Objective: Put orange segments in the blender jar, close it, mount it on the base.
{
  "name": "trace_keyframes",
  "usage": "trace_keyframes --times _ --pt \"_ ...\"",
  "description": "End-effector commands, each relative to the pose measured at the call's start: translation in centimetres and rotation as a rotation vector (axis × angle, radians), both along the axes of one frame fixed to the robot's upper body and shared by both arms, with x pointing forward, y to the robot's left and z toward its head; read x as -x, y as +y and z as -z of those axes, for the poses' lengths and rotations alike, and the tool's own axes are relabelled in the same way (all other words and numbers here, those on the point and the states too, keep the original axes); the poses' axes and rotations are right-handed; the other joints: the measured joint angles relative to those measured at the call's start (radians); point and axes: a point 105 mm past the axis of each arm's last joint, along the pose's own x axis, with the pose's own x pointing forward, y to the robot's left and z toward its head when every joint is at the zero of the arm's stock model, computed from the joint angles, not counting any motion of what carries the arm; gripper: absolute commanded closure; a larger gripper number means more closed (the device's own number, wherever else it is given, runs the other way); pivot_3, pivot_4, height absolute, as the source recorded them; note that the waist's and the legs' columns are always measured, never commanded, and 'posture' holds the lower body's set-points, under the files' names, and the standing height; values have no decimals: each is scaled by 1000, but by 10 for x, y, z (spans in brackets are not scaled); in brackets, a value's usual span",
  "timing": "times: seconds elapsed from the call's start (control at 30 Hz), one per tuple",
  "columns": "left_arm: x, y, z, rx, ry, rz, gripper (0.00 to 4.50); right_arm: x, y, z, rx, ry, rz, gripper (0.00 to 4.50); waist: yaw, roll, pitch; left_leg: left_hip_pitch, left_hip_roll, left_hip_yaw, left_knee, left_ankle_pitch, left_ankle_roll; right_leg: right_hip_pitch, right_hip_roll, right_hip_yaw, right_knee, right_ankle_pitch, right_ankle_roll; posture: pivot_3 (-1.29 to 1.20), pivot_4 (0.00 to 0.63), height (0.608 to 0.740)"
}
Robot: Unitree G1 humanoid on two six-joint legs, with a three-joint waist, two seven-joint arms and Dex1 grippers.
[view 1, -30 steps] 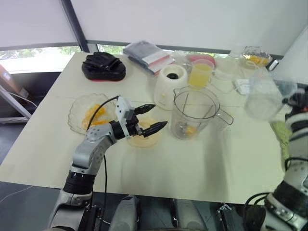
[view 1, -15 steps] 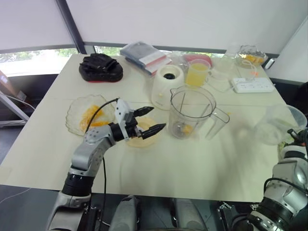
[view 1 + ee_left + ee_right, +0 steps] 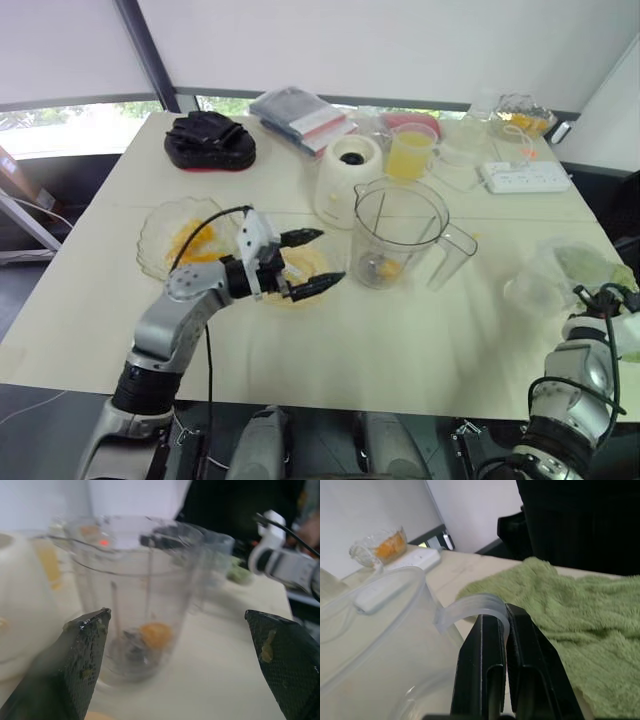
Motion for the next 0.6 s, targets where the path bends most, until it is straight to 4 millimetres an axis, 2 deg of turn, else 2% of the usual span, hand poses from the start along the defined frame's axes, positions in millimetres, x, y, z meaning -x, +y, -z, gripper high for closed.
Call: trace_keyframes --times 0.03,0.17,0.53,0.6 --pt "12 -1 -3 -57 -48 83 0 4 -9 -17 50 -52 27 4437 0 0 0 0 0 0 0 0 0 0 0 0 0 0 0 0 150 740" --pt "17 2 3 -105 -43 127 0 4 -10 -14 50 -48 28 4437 0 0 0 0 0 0 0 0 0 0 0 0 0 0 0 0 150 740" --pt "15 -2 1 -85 -53 123 0 10 -12 -8 46 -27 35 4437 1 0 0 0 0 0 0 0 0 0 0 1 0 0 0 0 150 740" --pt "14 -3 0 -83 -54 120 0 11 -10 -6 55 -14 31 3857 1 0 0 0 0 0 0 0 0 0 0 1 0 0 0 0 150 740"
